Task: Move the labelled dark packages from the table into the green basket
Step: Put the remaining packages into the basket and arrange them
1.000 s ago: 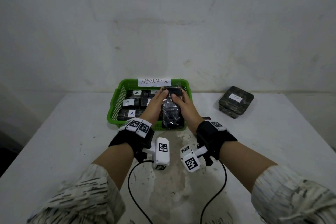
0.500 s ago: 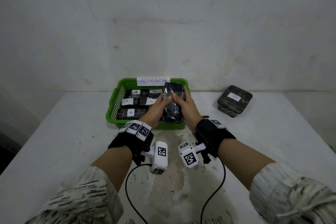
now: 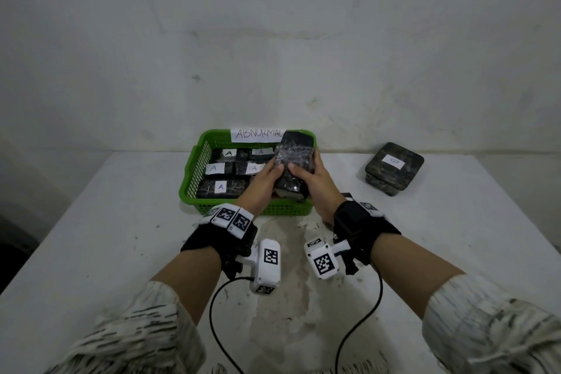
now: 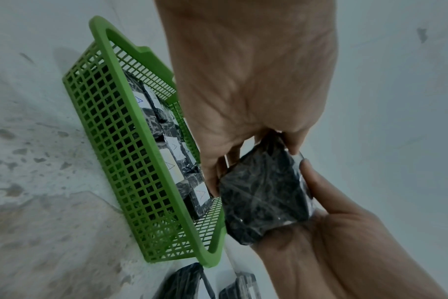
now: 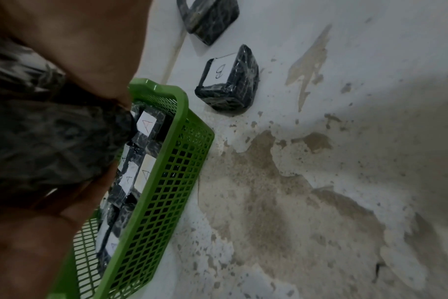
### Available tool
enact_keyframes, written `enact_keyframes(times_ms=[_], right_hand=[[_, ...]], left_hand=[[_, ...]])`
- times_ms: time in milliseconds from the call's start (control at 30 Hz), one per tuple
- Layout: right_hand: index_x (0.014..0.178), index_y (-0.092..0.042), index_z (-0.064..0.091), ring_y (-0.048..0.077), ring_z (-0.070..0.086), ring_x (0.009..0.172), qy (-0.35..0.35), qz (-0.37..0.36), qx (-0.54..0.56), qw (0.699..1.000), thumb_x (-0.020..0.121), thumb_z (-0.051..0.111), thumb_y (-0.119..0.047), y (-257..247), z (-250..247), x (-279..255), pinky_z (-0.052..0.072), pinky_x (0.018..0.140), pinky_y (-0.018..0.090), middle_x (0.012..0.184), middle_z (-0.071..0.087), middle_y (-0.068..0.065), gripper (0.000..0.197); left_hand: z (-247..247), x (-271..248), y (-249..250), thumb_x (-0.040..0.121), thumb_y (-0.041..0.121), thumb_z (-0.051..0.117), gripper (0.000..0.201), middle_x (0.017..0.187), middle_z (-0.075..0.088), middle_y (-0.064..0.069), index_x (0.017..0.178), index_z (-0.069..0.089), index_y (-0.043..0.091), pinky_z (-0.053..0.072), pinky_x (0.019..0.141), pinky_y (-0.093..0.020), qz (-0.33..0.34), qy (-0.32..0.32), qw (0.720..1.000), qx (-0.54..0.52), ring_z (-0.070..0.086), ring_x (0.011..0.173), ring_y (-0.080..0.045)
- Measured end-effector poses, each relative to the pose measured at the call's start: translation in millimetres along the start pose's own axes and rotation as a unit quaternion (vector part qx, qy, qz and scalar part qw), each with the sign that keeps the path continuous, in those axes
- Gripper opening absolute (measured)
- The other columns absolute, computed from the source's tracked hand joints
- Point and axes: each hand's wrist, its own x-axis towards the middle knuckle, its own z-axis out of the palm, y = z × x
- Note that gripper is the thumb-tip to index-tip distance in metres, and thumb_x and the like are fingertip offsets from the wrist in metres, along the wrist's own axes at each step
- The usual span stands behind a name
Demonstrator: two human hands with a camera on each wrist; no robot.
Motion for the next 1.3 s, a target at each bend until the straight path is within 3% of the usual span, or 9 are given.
enact_keyframes(times_ms=[267,467,567,667,800,900,1033,1233,1300], right_hand=[[0.153,-0.033,-0.003,0.022,0.05,0.13,0.013,-0.007,-0.034,0.999,0.079,0.076,-0.026,-3.1,0.5,-1.5,0.044,0.107,0.047,0.152,0.037,0.004,0.109],[0.141,-0.064,0.006,0.03,-0.008,0.149,0.033,-0.012,-0.225,0.974,0.075,0.049,-0.077,-8.9,-4.1,-5.3,0.011,0.117,0.06,0.157,-0.027,-0.006,0.08],[0.14,-0.058,0.029,0.025,-0.005,0.15,0.01,-0.017,-0.2,0.98,0.07,0.058,-0.077,-8.0,-4.8,-6.0,0.013,0.118,0.057,0.159,-0.02,-0.01,0.078],[0.134,-0.045,0.044,0.024,0.017,0.146,0.022,-0.058,-0.203,0.977,0.077,0.066,-0.059,-9.8,-1.3,-5.7,0.028,0.116,0.049,0.159,0.008,0.002,0.063],[0.119,-0.015,0.06,0.019,0.059,0.1,0.054,-0.14,-0.16,0.976,0.092,0.06,-0.021,-12.4,1.5,-8.4,0.05,0.08,0.015,0.112,0.063,0.011,0.028],[0.107,-0.022,0.065,0.017,0.061,0.092,0.061,-0.119,-0.128,0.983,0.09,0.059,-0.023,-15.4,4.8,-15.2,0.051,0.073,0.023,0.096,0.066,-0.002,0.018],[0.105,-0.026,0.062,0.022,0.061,0.102,0.036,-0.022,-0.116,0.992,0.095,0.055,-0.027,-22.0,8.7,-19.6,0.052,0.088,0.045,0.1,0.064,-0.004,0.012],[0.123,-0.022,0.055,0.01,0.063,0.099,-0.009,0.016,-0.111,0.994,0.089,0.065,-0.025,-23.7,8.8,-24.7,0.051,0.085,0.031,0.109,0.066,-0.004,0.035],[0.118,-0.022,0.055,0.012,0.063,0.101,0.005,0.012,-0.124,0.992,0.09,0.063,-0.024,-23.4,10.3,-24.4,0.051,0.09,0.034,0.109,0.066,-0.002,0.029]], left_hand=[[2.9,-2.6,6.3,0.102,0.024,0.036,0.047,0.134,0.042,0.0,0.146,0.022,0.035,0.044,0.1,-0.048,0.013,0.002,0.999,-0.037,0.047,0.12,-0.024],[-6.1,-2.5,5.3,0.082,0.069,0.043,0.055,0.155,0.026,0.004,0.133,0.041,0.048,0.026,0.112,-0.058,0.027,-0.058,0.996,0.063,0.024,0.143,-0.022],[-6.2,-1.7,12.2,0.069,0.081,0.047,0.063,0.15,0.037,0.003,0.126,0.048,0.053,0.032,0.109,-0.057,0.024,-0.042,0.995,0.083,0.032,0.14,-0.023],[-0.8,-8.7,23.9,0.089,0.061,0.042,0.053,0.144,0.046,-0.003,0.137,0.044,0.038,0.039,0.105,-0.054,0.026,-0.022,0.995,0.093,0.045,0.13,-0.025],[3.2,-8.7,24.1,0.099,0.039,0.035,0.048,0.14,0.042,0.003,0.144,0.032,0.023,0.036,0.107,-0.039,0.025,-0.02,0.991,0.129,0.039,0.13,-0.016],[4.2,-4.2,18.6,0.1,0.034,0.035,0.047,0.137,0.044,0.003,0.145,0.031,0.018,0.032,0.095,-0.025,0.042,-0.016,0.989,0.14,0.04,0.129,-0.013],[3.7,-2.1,14.9,0.099,0.036,0.038,0.043,0.132,0.048,0.0,0.139,0.033,0.021,0.043,0.092,-0.034,0.009,-0.002,0.996,0.088,0.049,0.118,-0.019],[1.5,-4.5,20.1,0.099,0.039,0.039,0.043,0.129,0.048,0.005,0.137,0.033,0.021,0.048,0.081,-0.033,-0.01,0.019,0.999,0.047,0.048,0.113,-0.016],[0.8,-3.6,18.3,0.097,0.044,0.04,0.051,0.136,0.046,0.001,0.142,0.03,0.022,0.046,0.092,-0.039,-0.018,0.008,0.998,0.052,0.049,0.117,-0.019]])
